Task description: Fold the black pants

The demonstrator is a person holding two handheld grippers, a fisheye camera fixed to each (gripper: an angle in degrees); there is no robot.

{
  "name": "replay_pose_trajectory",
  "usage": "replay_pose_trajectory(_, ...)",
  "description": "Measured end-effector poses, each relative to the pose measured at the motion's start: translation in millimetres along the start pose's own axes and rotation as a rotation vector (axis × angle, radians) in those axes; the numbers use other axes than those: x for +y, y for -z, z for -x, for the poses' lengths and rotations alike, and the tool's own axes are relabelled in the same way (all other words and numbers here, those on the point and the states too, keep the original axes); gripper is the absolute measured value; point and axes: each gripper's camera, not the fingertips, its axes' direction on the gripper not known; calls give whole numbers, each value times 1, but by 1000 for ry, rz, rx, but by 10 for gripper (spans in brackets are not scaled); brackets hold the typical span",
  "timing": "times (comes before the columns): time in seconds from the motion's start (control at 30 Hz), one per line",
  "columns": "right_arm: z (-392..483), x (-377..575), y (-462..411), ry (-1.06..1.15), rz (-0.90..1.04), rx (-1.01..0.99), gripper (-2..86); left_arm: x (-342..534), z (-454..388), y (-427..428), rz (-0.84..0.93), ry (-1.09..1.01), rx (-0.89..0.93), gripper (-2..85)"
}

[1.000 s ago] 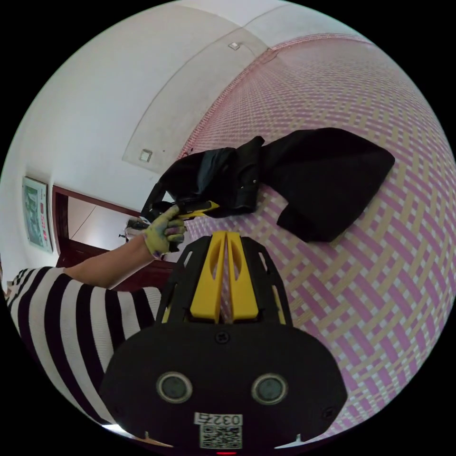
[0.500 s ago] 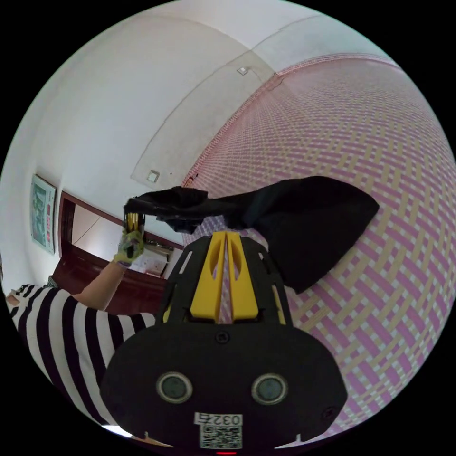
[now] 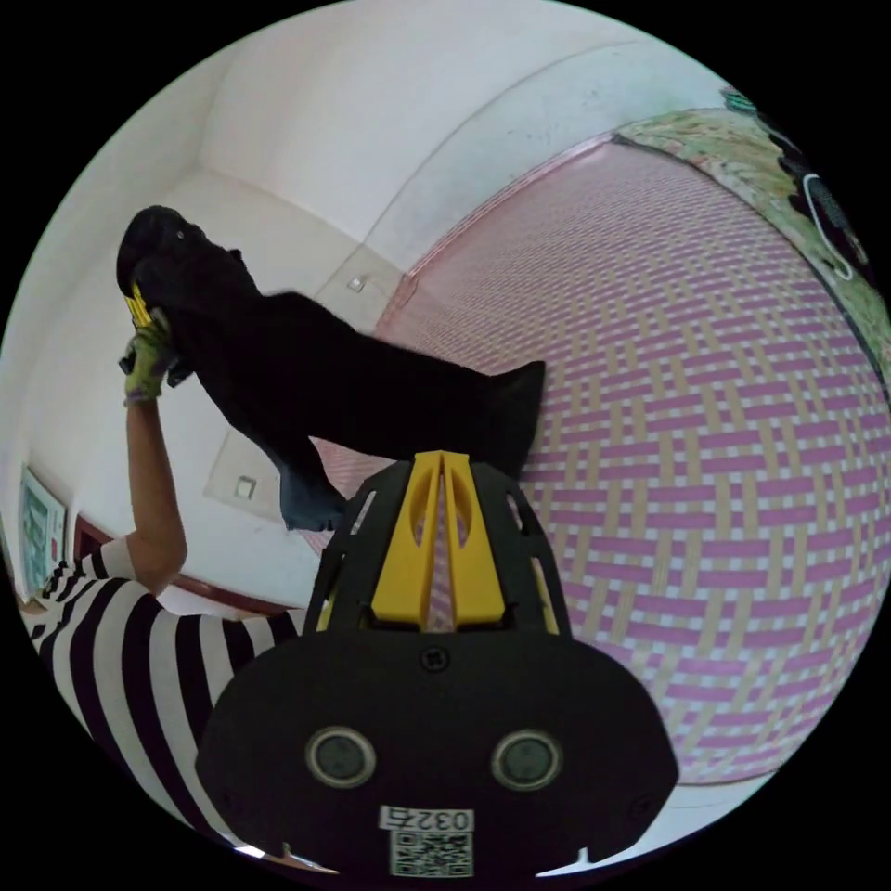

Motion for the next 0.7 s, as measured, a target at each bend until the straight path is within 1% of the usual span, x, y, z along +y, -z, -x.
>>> replay_pose_trajectory(0.03,2,4,4,-7,-16,14,-10,-9,-7,-16,8,-7,28,-10)
replay_pose_trajectory(0.1,11,17,19,-25,-72,68,-10,-46,-51,-92,88,-58,166,-10)
replay_pose_trajectory(0.13,13,19,22,-30,-84,78,-10,-53,-65,-110,109,-79,203,-10)
replay_pose_trajectory(0.2,23,28,30,-47,-129,114,-10,-75,-130,-159,152,-177,339,-9)
replay_pose_trajectory(0.23,25,30,32,-51,-141,123,-10,-80,-146,-165,152,-201,381,-9)
replay_pose_trajectory(0.3,32,36,33,-70,-175,147,-10,-100,-200,-164,138,-273,544,-8)
replay_pose_trajectory(0.37,35,39,31,-84,-192,156,-10,-114,-233,-133,97,-335,581,-8)
replay_pose_trajectory(0.43,36,41,26,-98,-195,162,-10,-129,-256,-81,45,-400,537,-8)
replay_pose_trajectory(0.5,38,40,16,-108,-182,166,-10,-145,-263,11,-6,-466,417,-7)
replay_pose_trajectory(0.53,38,40,14,-109,-176,172,-10,-148,-261,37,-13,-475,365,-6)
replay_pose_trajectory(0.57,38,39,8,-112,-160,184,-10,-151,-252,95,-45,-463,230,-5)
replay_pose_trajectory(0.6,37,39,3,-123,-144,193,-10,-151,-237,162,-87,-389,47,-1)
replay_pose_trajectory(0.63,36,39,1,-132,-138,198,-10,-148,-227,199,-125,-331,-46,1)
replay_pose_trajectory(0.67,33,38,-4,-150,-126,205,-10,-135,-209,283,-261,-205,-232,9)
replay_pose_trajectory(0.7,30,37,-10,-169,-108,211,-10,-108,-192,371,-430,-16,-456,22)
